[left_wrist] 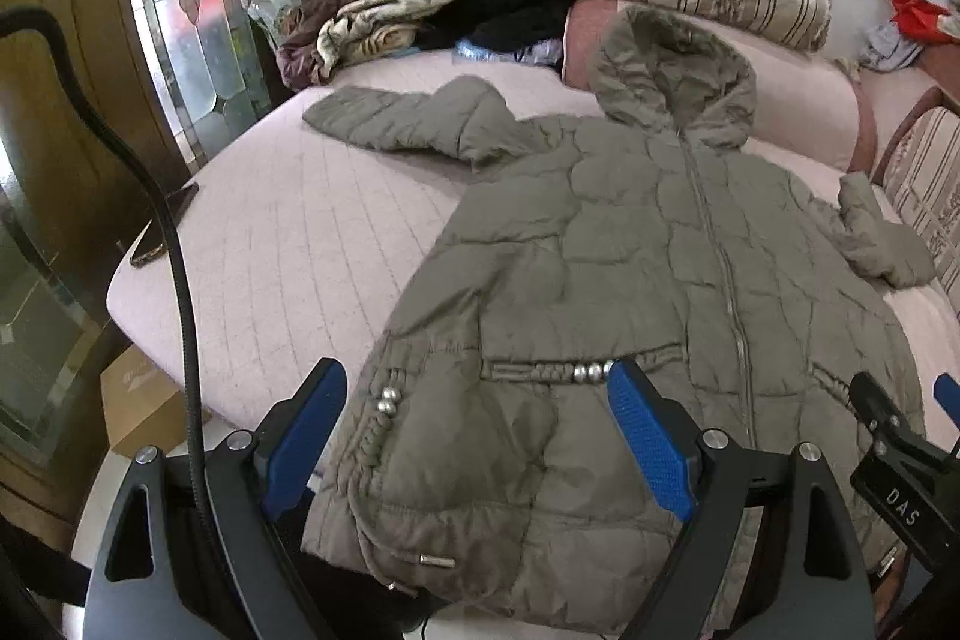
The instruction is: Fold large clothes
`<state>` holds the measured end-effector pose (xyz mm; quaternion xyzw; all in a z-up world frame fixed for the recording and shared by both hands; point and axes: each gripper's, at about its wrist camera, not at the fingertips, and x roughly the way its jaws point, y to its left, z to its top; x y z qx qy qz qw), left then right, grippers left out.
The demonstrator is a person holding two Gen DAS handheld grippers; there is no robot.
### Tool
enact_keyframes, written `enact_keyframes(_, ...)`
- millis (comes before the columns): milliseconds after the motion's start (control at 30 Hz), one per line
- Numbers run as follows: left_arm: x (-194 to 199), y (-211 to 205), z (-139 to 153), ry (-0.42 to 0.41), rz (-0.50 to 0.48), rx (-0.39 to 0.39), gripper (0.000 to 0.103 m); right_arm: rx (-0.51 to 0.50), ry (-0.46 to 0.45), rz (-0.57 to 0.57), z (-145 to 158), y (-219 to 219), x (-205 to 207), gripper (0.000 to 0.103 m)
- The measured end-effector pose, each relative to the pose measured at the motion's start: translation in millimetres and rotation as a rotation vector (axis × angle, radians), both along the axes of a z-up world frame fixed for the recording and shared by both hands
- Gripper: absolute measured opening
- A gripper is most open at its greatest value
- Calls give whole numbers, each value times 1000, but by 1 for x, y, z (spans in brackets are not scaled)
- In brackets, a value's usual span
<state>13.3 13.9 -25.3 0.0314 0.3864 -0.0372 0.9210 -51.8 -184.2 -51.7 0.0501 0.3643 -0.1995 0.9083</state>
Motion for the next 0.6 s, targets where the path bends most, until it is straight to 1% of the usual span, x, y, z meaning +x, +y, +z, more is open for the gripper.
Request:
enact_keyframes(100, -1, 1, 1, -37, -9, 3, 88, 3, -11, 4, 0, 0, -1, 103)
enact_keyframes(200, 1, -2, -2, -10, -27, 7, 88, 6, -38, 3, 2, 0, -4, 103)
enact_keyframes(267, -1, -3, -1, -13, -32, 21, 82, 10, -49, -6, 2, -1, -4, 103)
enact_keyframes(300, -2, -4, 0, -24, -31, 33, 81, 18, -54, -10, 2, -2, -4, 103)
enact_keyframes(367, -5, -7, 0, -33, -33, 49, 81, 22, -63, -19, 3, -2, -6, 103)
enact_keyframes(433, -6, -10, 0, -27, -38, 50, 81, 4, -84, -23, 3, 0, -10, 103)
enact_keyframes(533, -6, -12, -1, -5, -52, 46, 81, -34, -70, 0, 0, 6, -11, 103)
enact_keyframes(600, -5, -13, -2, 6, -55, 46, 81, -9, -64, 19, -2, 6, -11, 103)
